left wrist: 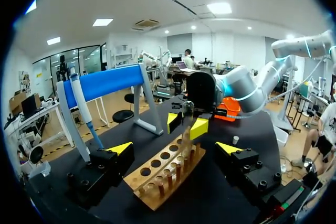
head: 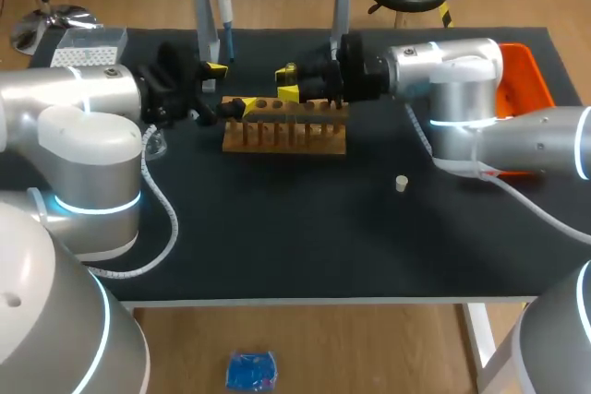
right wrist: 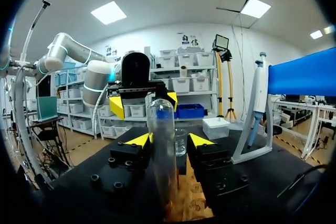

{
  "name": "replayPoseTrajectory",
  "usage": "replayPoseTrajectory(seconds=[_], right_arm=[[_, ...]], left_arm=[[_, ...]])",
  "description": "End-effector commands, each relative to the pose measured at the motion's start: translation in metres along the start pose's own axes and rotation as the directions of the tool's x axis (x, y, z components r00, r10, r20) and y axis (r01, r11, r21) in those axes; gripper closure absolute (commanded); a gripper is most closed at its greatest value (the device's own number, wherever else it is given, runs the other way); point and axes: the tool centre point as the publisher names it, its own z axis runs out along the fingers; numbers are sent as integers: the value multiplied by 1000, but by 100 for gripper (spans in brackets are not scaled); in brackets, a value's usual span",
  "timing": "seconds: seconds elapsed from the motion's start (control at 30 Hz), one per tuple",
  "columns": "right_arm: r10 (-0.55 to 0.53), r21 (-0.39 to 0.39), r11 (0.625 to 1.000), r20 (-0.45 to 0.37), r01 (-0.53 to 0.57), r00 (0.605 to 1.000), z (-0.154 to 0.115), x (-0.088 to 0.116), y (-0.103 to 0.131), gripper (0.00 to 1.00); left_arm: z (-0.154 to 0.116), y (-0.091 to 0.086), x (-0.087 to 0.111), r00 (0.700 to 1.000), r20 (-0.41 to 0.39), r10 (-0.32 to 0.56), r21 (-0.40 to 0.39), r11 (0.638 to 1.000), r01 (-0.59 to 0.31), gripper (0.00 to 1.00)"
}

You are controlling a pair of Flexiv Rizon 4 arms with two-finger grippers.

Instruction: Invert the test tube, pick up the pipette, mount the tip to pipette, aspirate from beaker and dispense into the tube, eject the tip, return the pipette, and cap with the stopper.

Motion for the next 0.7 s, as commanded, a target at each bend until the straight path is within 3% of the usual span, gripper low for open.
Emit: replayPoseTrajectory(seconds=[0.03, 0.13, 0.2, 0.23, 0.27, 0.7], right_arm=[[0, 0, 1000, 12, 0, 1000, -1, 3, 1, 63], [1, -2, 1000, 15, -1, 1000, -2, 3, 1, 64], [2, -3, 1000, 18, -2, 1000, -2, 3, 1, 73], [3, -4, 1000, 19, -3, 1000, -3, 3, 1, 94], [3, -6, 1000, 21, -3, 1000, -3, 3, 1, 100], [0, 8, 1000, 19, 0, 1000, -4, 4, 3, 100]], left_arm=[[0, 1, 0, 1000, 0, 1, 1, 1000, -1, 0], [0, 1, 0, 1000, 0, 1, 1, 1000, -1, 0], [0, 1, 0, 1000, 0, 1, 1, 1000, -1, 0], [0, 1, 0, 1000, 0, 1, 1, 1000, -1, 0], [0, 1, 0, 1000, 0, 1, 1, 1000, -1, 0], [0, 1, 0, 1000, 0, 1, 1, 1000, -1, 0]])
